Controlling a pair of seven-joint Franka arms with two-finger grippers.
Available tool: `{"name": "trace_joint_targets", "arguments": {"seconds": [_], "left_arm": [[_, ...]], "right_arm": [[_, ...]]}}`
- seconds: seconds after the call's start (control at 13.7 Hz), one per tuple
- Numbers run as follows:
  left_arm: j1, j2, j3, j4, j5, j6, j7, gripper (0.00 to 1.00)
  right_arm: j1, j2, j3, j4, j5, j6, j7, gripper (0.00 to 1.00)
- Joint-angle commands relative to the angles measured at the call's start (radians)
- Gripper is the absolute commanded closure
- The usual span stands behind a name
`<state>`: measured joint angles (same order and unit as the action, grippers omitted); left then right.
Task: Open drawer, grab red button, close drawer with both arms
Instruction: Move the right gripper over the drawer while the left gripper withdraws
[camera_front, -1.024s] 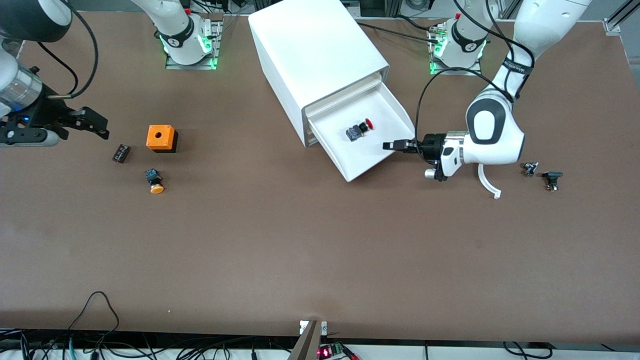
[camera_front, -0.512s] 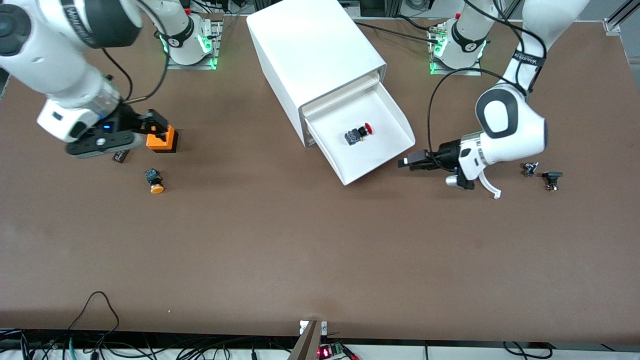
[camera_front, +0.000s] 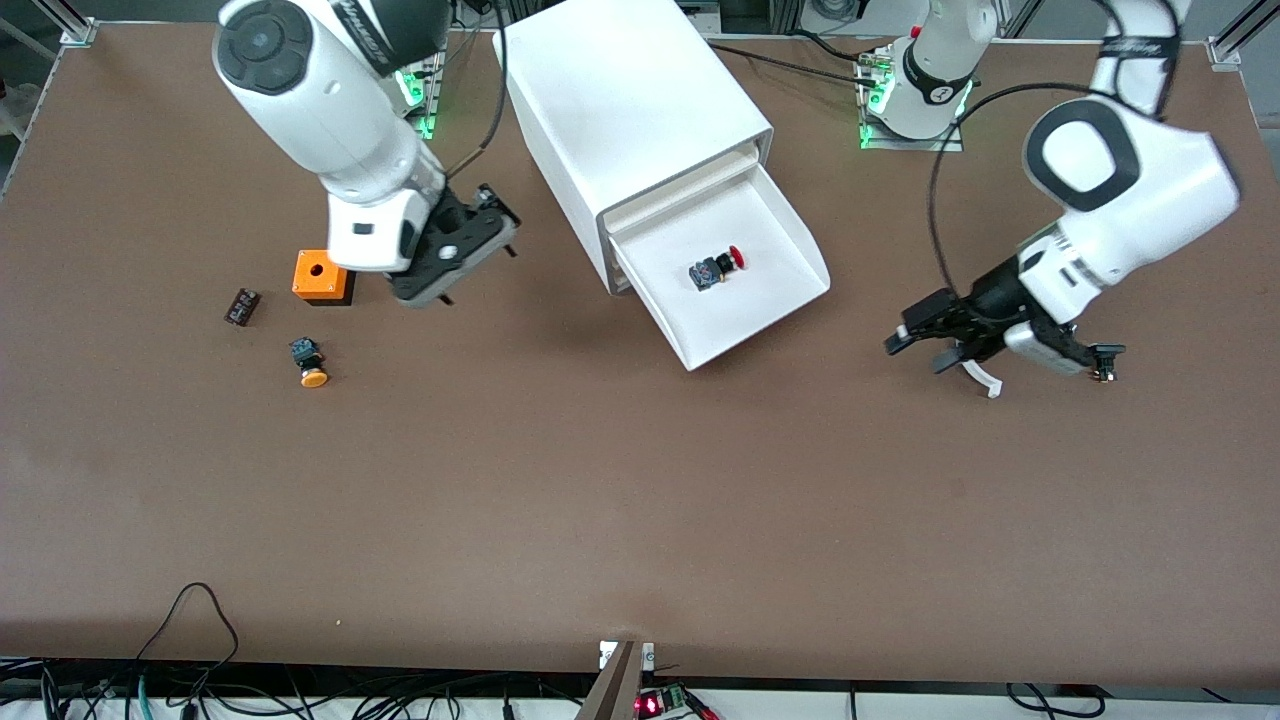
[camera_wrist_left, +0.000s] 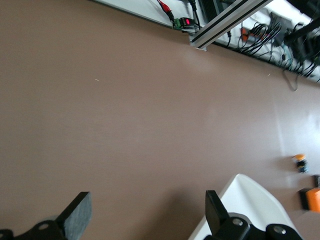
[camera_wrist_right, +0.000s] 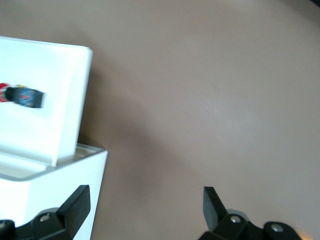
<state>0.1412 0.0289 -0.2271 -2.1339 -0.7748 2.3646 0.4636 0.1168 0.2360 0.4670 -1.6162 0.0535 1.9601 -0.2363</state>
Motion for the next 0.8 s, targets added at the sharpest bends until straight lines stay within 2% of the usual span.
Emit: {"name": "trace_joint_targets", "arguments": {"seconds": [0.0,0.22,0.37,0.51,0.73], "left_arm": [[0.017,-0.046,0.106,0.124,0.222,-0.234,-0.032,0.0],[0.017,-0.087,0.124,0.256,0.508,-0.414,-0.211,0.0],[0.005,-0.107,0.111,0.307,0.658,-0.519,-0.369,0.0],[0.001,-0.121,0.098,0.33,0.738,-0.589,-0.472,0.0],[-0.003,-0.122,0.089,0.357,0.824,-0.643,-0.563,0.0]], "right_arm": [[0.061,0.126,0.007,0.102,0.022,0.043,-0.278,0.0],[0.18,0.236,-0.001,0.217,0.006,0.046,-0.581,0.0],[0.242,0.304,-0.004,0.304,-0.059,0.045,-0.633,0.0],[0.323,0.368,-0.037,0.395,-0.136,0.045,-0.637,0.0],[0.467,0.472,-0.137,0.513,-0.2,0.046,-0.712,0.0]]}}
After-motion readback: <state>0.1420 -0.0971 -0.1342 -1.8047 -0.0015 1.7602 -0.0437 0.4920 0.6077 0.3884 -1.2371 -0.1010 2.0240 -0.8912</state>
